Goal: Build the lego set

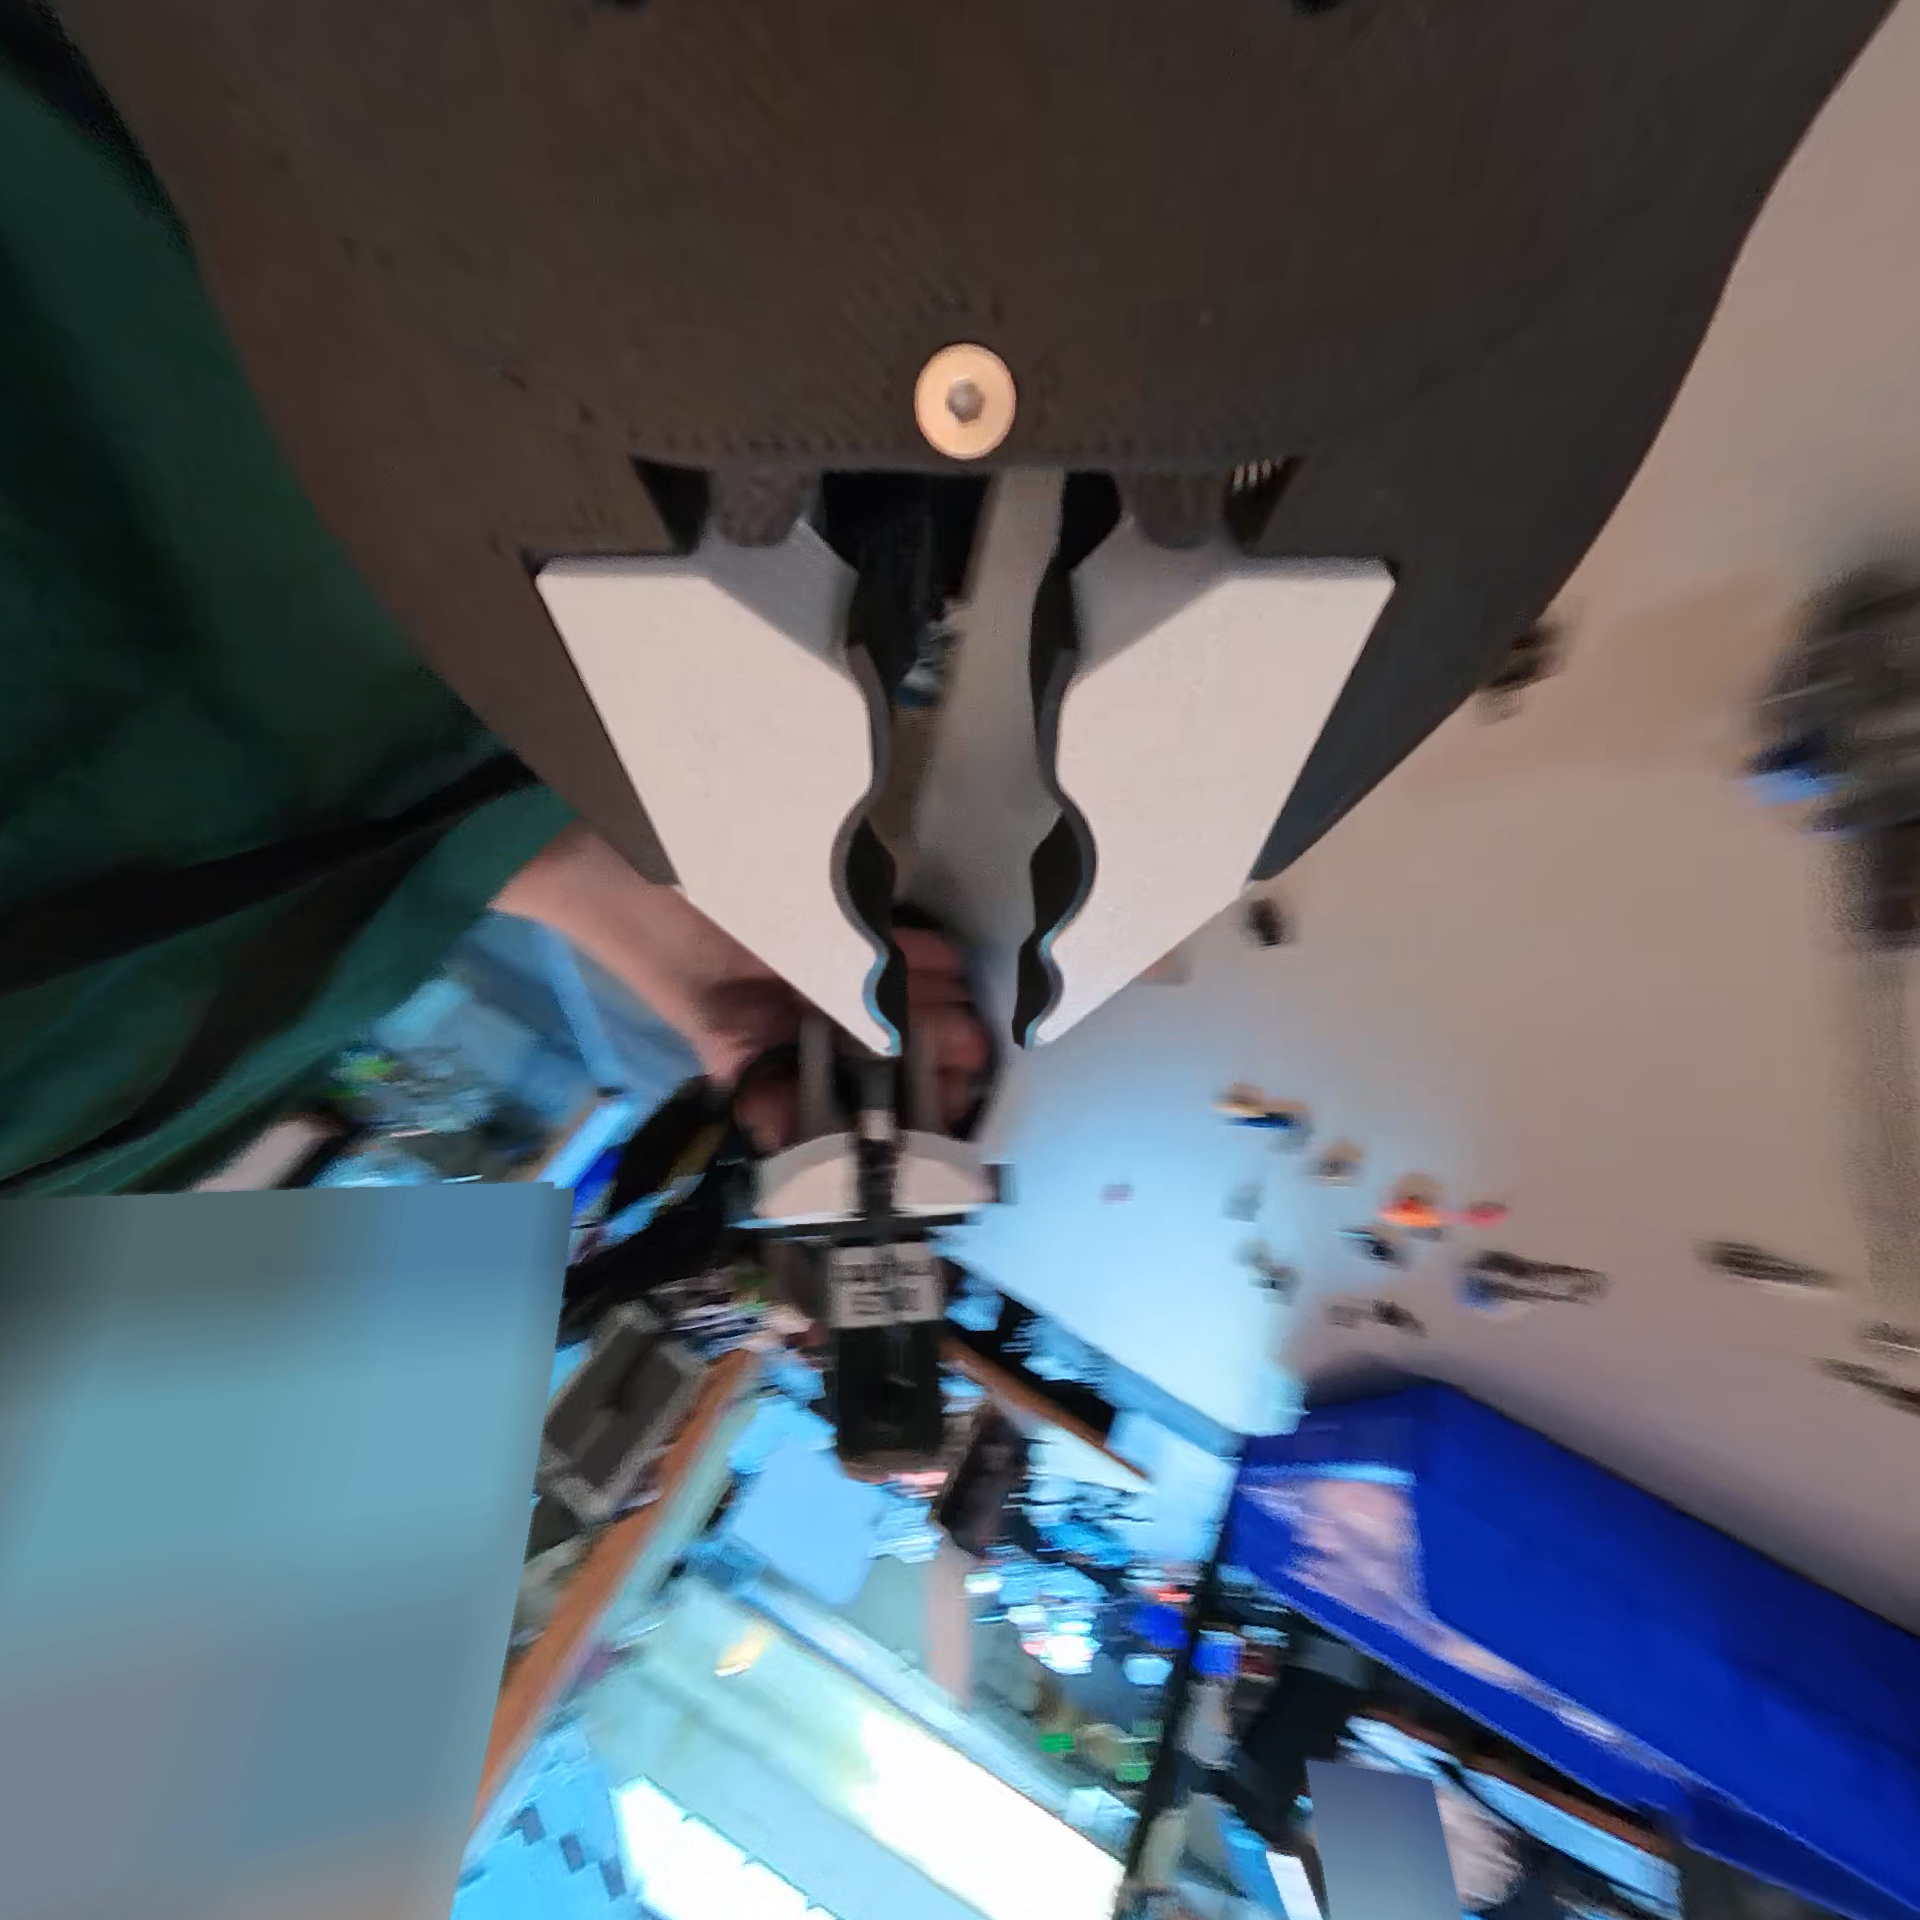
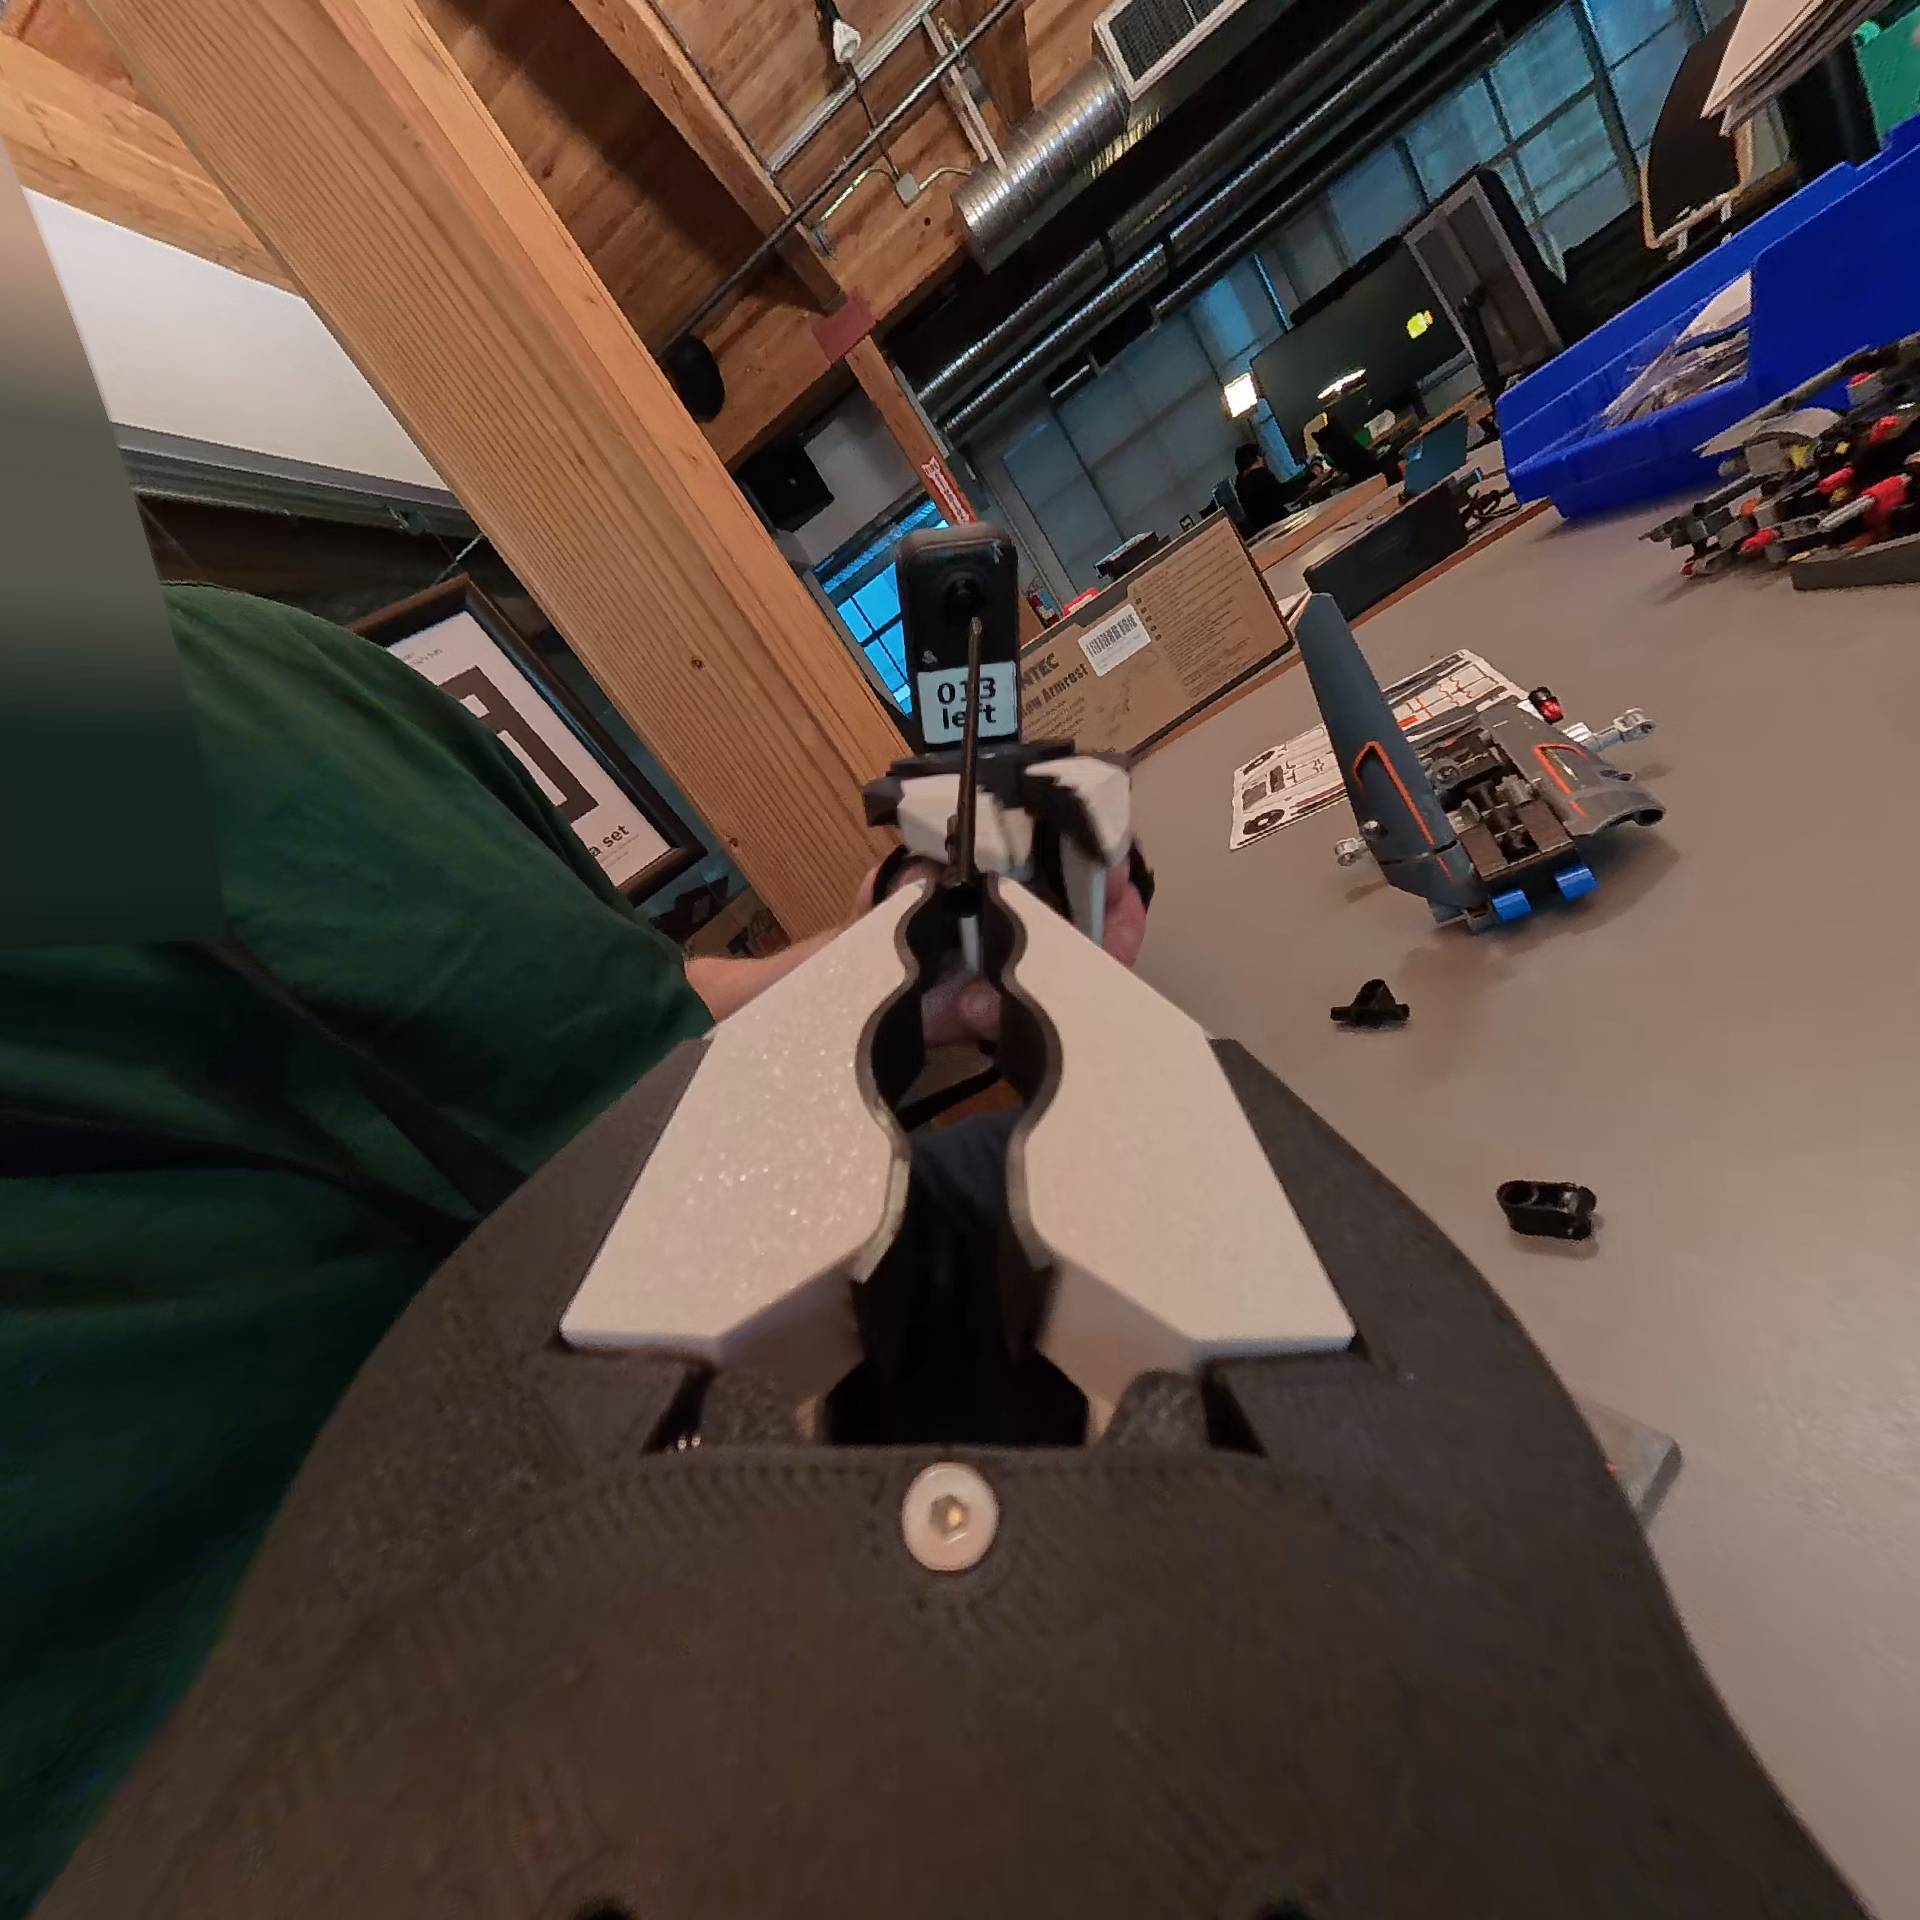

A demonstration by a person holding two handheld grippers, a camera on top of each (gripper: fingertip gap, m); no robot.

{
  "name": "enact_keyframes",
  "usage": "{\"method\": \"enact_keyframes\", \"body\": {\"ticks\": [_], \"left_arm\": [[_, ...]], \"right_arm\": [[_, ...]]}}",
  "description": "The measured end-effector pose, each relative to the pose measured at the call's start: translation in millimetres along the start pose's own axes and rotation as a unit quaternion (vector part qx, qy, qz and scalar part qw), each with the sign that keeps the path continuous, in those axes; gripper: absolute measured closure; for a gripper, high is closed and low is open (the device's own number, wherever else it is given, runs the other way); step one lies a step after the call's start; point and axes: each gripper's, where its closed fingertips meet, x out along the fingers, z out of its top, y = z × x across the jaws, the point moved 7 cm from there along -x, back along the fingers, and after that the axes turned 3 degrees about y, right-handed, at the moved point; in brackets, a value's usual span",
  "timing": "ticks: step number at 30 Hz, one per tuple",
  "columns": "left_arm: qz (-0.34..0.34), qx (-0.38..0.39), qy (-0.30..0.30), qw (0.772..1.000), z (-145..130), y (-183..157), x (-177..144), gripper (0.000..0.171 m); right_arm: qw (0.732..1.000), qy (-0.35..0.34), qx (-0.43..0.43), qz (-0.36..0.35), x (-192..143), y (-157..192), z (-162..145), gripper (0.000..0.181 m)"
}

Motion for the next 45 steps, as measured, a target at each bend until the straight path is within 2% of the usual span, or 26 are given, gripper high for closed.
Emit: {"method": "enact_keyframes", "body": {"ticks": [3,6,9,11,14,17,21,25,27,29,31,38,45], "left_arm": [[0.101,0.030,-0.012,0.994,18.6,20.1,-24.9,0.148],[0.248,0.100,0.006,0.964,35.9,40.5,-45.9,0.134],[0.299,0.130,0.040,0.945,42.1,51.3,-46.5,0.125],[0.313,0.115,0.073,0.940,37.3,62.3,-41.0,0.125],[0.321,0.086,0.092,0.939,28.6,74.9,-35.0,0.137],[0.317,0.083,0.094,0.940,26.6,78.8,-32.3,0.159],[0.305,0.134,0.116,0.935,33.7,75.9,-30.8,0.171],[0.238,0.218,0.169,0.931,36.8,68.6,-27.3,0.171],[0.213,0.262,0.197,0.920,34.0,70.9,-29.2,0.171],[0.174,0.288,0.220,0.916,31.2,72.8,-35.6,0.171],[0.170,0.303,0.221,0.911,36.1,78.2,-47.3,0.171],[0.146,0.284,0.206,0.925,51.2,91.0,-90.8,0.160],[0.165,0.257,0.217,0.927,47.6,88.1,-102.0,0.147]], "right_arm": [[1.000,0.001,0.000,0.002,0.2,0.1,-0.3,0.177],[1.000,0.000,-0.001,0.002,0.0,0.2,-0.3,0.177],[1.000,-0.001,-0.001,0.002,-0.3,0.4,-0.3,0.177],[1.000,0.000,-0.002,0.002,-0.2,0.5,-0.4,0.177],[1.000,0.000,-0.004,0.002,-0.1,0.9,-0.7,0.177],[1.000,-0.001,-0.004,0.004,-0.4,1.3,-0.5,0.177],[1.000,-0.003,-0.004,0.008,-1.2,1.8,-0.2,0.177],[1.000,-0.005,-0.004,0.011,-1.7,2.3,0.0,0.177],[1.000,-0.005,-0.004,0.012,-1.8,2.5,0.1,0.177],[1.000,-0.006,-0.004,0.013,-2.0,2.6,0.0,0.177],[1.000,-0.006,-0.004,0.014,-2.2,2.7,0.0,0.177],[1.000,-0.007,-0.001,0.017,-2.4,2.1,0.4,0.177],[1.000,-0.007,0.003,0.017,-2.3,0.5,0.8,0.177]]}}
